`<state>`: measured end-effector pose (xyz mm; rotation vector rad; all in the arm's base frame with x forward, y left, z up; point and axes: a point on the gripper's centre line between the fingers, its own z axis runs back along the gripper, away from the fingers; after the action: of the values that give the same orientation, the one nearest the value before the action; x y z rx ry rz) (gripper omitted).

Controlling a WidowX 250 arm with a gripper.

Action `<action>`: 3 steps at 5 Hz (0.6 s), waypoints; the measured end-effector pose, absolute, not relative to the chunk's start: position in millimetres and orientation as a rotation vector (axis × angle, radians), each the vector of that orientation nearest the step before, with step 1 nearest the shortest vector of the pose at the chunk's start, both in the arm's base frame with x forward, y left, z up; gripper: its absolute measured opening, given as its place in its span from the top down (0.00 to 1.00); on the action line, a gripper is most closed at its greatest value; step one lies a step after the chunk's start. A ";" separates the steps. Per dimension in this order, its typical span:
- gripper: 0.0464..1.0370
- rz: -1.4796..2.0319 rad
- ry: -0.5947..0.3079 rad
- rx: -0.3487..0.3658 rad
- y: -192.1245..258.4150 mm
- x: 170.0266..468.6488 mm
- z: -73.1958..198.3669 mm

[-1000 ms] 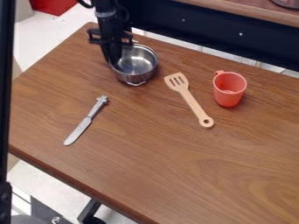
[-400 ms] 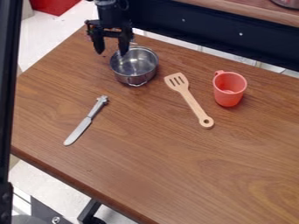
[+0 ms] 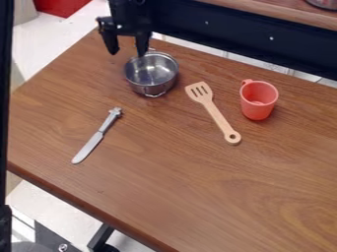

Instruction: Drag the cooking pot to the top left side of the table

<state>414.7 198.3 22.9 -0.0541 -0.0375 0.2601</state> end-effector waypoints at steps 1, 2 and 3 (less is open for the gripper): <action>0.04 0.215 -0.037 -0.089 189.1 400.5 27.3; 0.04 0.128 -0.058 -0.095 177.7 381.7 40.3; 0.04 0.061 -0.050 -0.098 165.2 366.8 42.2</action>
<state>366.8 165.2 42.2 -0.0977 -0.0501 0.0614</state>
